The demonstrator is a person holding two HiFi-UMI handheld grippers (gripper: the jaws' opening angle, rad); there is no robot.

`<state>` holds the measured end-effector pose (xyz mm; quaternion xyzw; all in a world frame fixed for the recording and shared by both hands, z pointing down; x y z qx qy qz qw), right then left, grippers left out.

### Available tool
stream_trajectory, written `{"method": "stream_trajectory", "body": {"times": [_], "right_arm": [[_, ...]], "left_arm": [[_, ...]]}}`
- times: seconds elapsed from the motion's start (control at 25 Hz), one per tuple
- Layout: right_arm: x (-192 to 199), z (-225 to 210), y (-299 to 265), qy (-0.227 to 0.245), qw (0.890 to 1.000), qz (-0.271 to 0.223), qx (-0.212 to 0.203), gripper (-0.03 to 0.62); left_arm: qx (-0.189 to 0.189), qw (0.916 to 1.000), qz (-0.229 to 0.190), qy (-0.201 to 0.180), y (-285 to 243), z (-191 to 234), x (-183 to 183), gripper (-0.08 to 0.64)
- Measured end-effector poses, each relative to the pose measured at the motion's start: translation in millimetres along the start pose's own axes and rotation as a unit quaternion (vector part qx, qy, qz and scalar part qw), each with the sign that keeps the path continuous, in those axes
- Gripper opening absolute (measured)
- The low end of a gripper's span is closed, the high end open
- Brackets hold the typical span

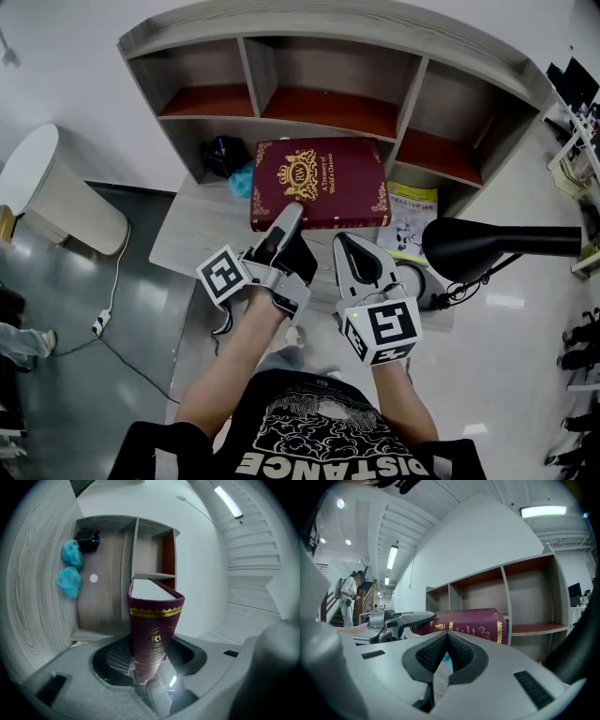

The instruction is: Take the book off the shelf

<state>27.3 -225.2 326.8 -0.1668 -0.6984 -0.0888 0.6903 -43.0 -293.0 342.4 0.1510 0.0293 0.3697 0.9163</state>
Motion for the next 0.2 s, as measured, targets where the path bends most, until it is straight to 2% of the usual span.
{"method": "stream_trajectory", "body": {"times": [0.2], "right_arm": [[12.1, 0.9, 5.6, 0.0, 1.0, -0.003, 0.002, 0.015]], "left_arm": [[0.0, 1.0, 0.001, 0.0, 7.7, 9.6, 4.7, 0.207]]}}
Point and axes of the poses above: the fingertips, and each gripper's own axes: y backward along the fingers, z to its left, x out of its underside, the point moved 1 cm from there along y, backward along the fingers
